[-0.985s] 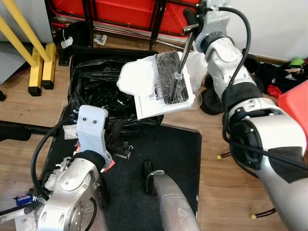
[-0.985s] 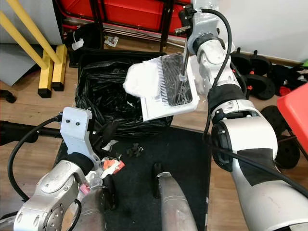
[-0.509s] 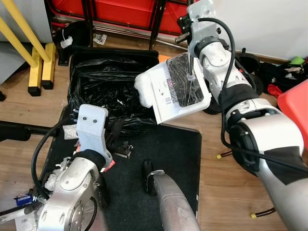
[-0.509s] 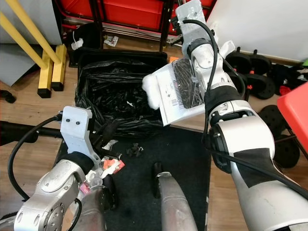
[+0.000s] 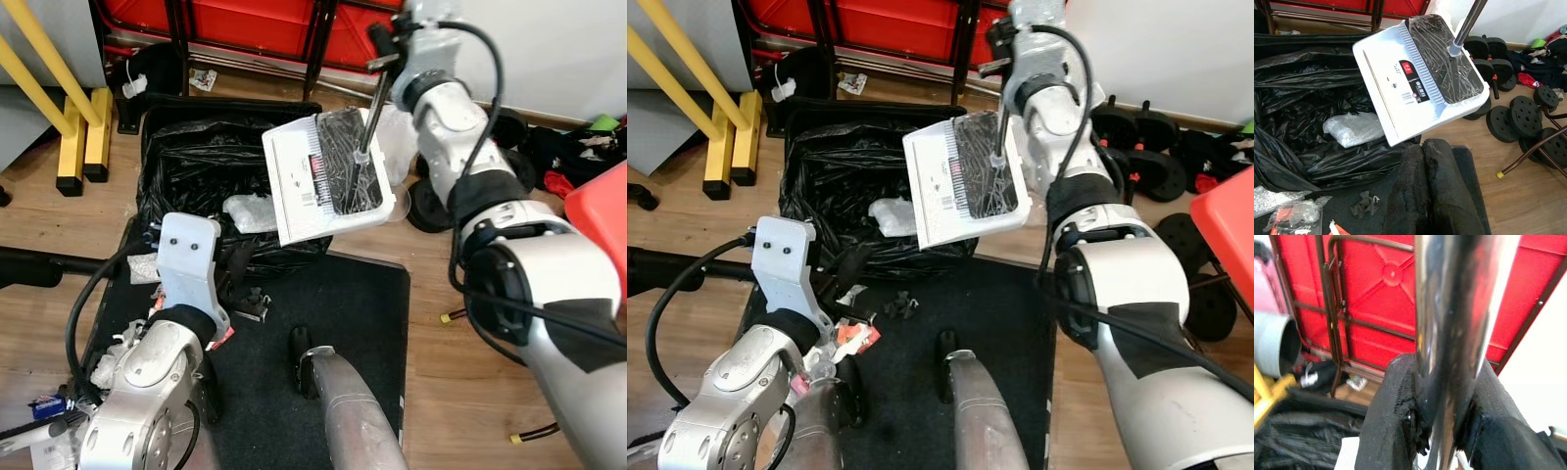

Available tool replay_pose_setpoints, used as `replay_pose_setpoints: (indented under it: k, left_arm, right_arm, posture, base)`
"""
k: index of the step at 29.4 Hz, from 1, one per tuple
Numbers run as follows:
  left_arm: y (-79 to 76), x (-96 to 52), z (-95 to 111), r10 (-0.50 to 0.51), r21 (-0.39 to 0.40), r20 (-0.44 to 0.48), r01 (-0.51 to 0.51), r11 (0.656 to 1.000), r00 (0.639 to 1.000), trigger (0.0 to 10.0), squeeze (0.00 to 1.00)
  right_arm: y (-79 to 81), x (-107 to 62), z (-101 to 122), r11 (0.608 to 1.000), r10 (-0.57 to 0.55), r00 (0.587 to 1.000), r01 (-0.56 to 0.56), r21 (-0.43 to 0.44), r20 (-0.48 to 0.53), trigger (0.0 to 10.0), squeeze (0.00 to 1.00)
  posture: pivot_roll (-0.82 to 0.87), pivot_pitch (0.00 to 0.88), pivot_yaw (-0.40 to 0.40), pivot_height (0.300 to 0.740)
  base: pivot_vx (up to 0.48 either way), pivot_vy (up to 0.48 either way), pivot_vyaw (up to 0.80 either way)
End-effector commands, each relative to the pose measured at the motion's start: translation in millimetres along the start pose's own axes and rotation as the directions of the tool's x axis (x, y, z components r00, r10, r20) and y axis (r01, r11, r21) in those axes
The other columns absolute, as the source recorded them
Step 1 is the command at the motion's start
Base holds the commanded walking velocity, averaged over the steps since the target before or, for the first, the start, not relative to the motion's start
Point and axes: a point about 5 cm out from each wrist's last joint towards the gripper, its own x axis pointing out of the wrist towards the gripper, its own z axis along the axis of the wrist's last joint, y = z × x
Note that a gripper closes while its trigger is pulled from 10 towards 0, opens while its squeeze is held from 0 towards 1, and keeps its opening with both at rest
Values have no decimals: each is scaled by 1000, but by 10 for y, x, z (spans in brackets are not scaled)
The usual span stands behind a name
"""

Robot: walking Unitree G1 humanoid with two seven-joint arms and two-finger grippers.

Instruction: Sweep floor

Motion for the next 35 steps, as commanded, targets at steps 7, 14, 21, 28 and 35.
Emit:
replay_pose_setpoints:
  k: [7,14,21,28,35]
  left_arm:
    - [36,65,-136,27,-4,-49,-28,1000,998,10000,0]
    - [98,153,-156,51,-10,-28,-51,999,998,10000,0]
    - [152,234,-203,73,-5,-39,-74,997,997,10000,0]
    - [212,278,-228,66,5,-25,-65,998,998,10000,0]
    - [252,317,-259,100,-7,-26,-100,995,995,10000,0]
  right_arm:
    - [17,-218,-45,991,-16,992,-1,133,129,10000,0]
    - [252,-708,-264,988,86,992,-96,121,88,10000,0]
    - [223,-1041,-368,994,77,996,-79,72,36,10000,0]
    - [201,-1314,-381,997,43,999,-41,67,-25,10000,0]
    - [167,-1434,-422,999,30,997,-26,47,-74,10000,0]
  posture:
    - [-119,354,-216,740]
    - [-137,304,-201,740]
    - [-148,275,-190,740]
    - [-163,223,-189,740]
    - [-159,204,-197,740]
  base:
    - [0,0,0]
    - [261,0,0]
    - [0,0,0]
    - [137,0,0]
    - [0,0,0]
